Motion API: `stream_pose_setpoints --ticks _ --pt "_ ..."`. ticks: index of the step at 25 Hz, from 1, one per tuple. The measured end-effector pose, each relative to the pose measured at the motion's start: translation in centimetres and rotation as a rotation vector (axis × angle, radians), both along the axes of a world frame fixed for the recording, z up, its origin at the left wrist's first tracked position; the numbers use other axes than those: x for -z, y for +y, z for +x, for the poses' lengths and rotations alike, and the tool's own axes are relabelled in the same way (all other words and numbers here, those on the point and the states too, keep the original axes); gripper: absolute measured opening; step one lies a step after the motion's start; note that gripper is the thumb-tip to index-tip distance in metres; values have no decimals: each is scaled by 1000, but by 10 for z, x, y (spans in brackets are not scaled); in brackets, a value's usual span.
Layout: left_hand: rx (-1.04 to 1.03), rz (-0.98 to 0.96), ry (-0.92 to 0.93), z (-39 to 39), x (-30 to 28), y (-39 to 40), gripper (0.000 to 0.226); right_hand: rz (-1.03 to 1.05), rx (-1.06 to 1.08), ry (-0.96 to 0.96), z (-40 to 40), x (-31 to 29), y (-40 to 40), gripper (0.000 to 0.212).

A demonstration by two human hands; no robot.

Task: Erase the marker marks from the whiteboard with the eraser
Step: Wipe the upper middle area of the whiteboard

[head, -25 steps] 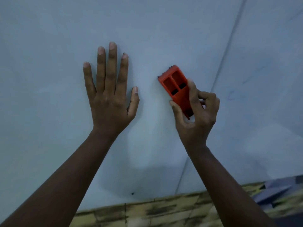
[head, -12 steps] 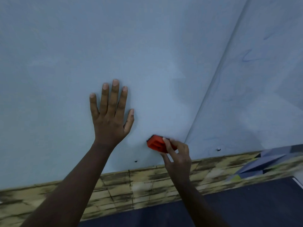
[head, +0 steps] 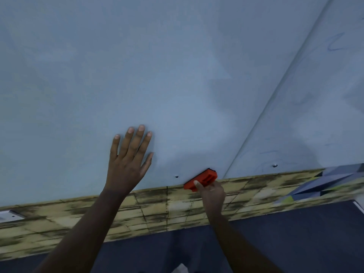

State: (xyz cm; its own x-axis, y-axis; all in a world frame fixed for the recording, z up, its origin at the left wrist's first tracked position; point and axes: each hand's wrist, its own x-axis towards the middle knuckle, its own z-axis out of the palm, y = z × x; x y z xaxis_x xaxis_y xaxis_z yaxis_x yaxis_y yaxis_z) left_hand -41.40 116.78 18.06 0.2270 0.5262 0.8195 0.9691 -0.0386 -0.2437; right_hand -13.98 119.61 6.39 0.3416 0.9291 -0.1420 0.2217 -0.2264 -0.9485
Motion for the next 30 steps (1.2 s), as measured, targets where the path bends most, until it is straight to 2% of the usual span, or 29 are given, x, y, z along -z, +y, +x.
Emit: stream_pose_setpoints --ticks 3,5,8,10,12,14,16,18,20,23,25,27,30 --pt "83 -120 -145 13 21 -14 65 -83 -27 346 -47 1 -16 21" --pt "176 -230 -145 25 42 -26 53 -259 -67 593 -71 -7 -23 24" --pt "237 -363 -114 32 67 -41 44 -414 -148 710 -79 -9 -31 30" --pt "246 -389 -140 32 69 -45 44 -393 -73 621 -67 -3 -35 30" --pt "263 -372 -157 32 63 -42 44 -298 96 482 -45 2 -36 36" --pt "297 -346 -169 37 54 -32 45 -125 216 378 -21 -8 -34 37" --pt "329 -339 -194 51 48 -24 45 58 222 258 -8 -30 -32 37" --pt "350 -356 -216 67 47 -23 45 221 174 67 -7 -59 -29 47" --pt "330 -343 -244 70 50 -27 47 505 56 -171 -10 -89 -26 56" --pt "124 -218 -425 43 51 -43 60 895 -201 -524 -20 -120 -15 62" --pt "-30 -139 -525 9 55 -60 63 1058 -302 -699 -40 -132 -7 61" --pt "-132 -102 -528 -31 66 -77 61 1152 -378 -773 -70 -130 1 56" --pt "-225 -117 -455 -90 79 -102 64 1243 -410 -776 -109 -120 1 51"
